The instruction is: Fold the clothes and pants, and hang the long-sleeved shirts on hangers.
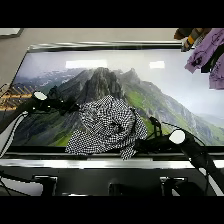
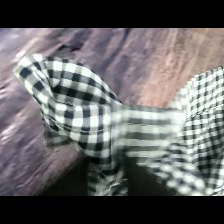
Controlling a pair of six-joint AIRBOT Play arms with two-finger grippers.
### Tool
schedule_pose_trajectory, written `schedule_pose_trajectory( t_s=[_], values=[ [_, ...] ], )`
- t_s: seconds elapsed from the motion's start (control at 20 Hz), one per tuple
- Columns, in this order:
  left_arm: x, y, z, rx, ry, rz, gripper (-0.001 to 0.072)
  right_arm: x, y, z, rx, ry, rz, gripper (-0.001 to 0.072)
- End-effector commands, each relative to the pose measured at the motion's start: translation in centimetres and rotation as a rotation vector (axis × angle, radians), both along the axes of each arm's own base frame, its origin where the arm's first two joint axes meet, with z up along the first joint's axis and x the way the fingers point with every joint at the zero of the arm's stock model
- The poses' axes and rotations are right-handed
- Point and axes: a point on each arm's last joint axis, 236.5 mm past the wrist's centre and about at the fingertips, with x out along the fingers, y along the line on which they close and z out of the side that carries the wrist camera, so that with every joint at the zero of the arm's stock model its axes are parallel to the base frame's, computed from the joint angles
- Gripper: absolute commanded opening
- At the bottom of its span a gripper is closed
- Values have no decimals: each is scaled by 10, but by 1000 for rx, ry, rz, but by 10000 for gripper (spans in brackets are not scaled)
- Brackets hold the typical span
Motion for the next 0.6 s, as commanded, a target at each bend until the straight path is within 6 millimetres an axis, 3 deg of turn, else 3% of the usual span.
schedule_pose_trajectory(
  t_s=[0.0,0.05,0.15,0.25,0.3,0.4,0.45,0.55],
  values=[
    [24,2,36,-33,-75,11,26,29,3,37,12,-124,-7,31],
    [39,9,64,-35,-137,17,26,49,-1,59,-13,-194,-26,30],
    [74,33,150,-28,-330,53,25,100,-19,123,-103,-399,-77,30],
    [94,68,252,-1,-519,150,25,147,-50,222,-207,-671,-166,30],
    [94,87,303,30,-612,197,25,160,-68,275,-254,-804,-224,30],
    [75,120,402,128,-809,273,25,166,-107,386,-338,-1074,-350,30],
    [56,132,448,180,-906,301,25,159,-123,431,-368,-1183,-398,30],
    [13,142,515,257,-1056,334,26,134,-142,503,-375,-1350,-466,30]
  ],
)
